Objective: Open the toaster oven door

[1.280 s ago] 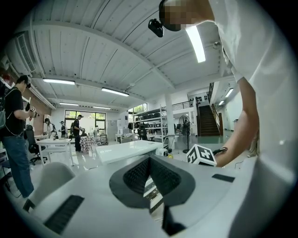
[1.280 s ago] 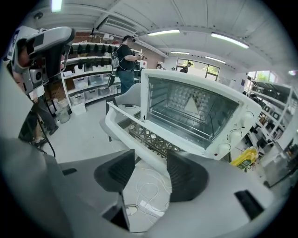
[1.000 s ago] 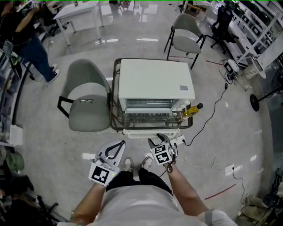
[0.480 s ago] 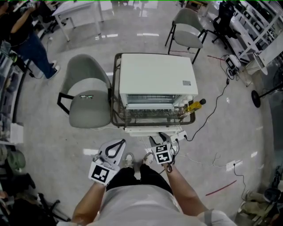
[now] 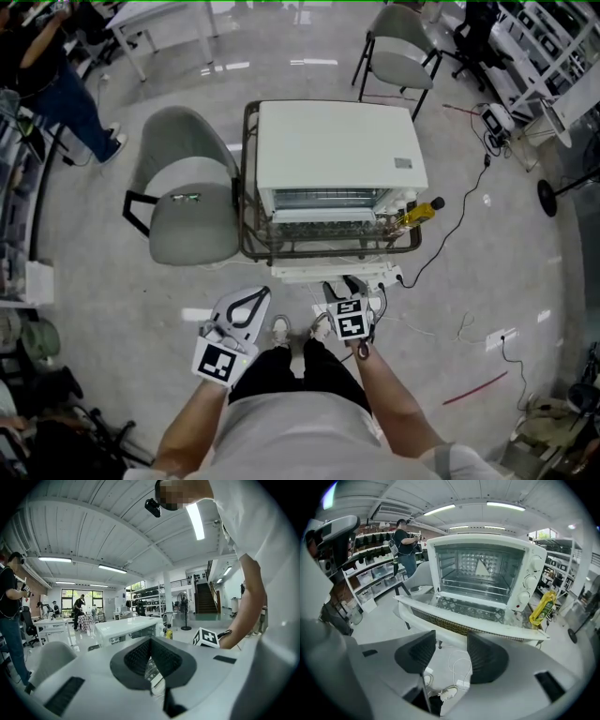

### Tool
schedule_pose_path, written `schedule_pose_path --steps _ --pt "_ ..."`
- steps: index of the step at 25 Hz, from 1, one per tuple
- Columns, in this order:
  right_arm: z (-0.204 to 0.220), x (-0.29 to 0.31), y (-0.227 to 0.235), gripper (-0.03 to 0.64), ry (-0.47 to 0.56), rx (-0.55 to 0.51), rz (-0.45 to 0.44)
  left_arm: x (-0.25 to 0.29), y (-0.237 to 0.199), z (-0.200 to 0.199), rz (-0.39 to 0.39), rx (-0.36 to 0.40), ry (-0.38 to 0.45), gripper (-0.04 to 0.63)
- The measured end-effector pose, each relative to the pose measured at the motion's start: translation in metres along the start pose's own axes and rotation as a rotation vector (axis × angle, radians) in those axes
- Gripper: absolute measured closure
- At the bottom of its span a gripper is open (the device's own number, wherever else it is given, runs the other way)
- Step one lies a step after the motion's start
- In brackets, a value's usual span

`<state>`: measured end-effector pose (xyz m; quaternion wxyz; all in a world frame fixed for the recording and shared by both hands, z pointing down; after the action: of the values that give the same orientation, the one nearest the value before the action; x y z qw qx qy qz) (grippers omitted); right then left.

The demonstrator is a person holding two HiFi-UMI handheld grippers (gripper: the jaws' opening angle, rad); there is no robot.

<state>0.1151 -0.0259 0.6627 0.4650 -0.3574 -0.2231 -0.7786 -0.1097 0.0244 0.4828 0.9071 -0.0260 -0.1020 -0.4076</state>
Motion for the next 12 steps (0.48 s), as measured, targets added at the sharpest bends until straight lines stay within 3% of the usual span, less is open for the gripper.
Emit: schedule_pose_path --steps 12 --pt "0.013 0.011 -0.002 0.396 0.017 0.087 0.071 0.007 -0.012 0.011 0.02 0.075 0.013 0.578"
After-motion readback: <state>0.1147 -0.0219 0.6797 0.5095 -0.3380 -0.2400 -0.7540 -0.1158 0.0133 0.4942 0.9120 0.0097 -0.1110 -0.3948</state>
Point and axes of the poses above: the fingertips, and each gripper's own axes: x forward along the fingers, y to its right, z out of its underside, the point moved 7 cm from there along -x, backward along the fingers
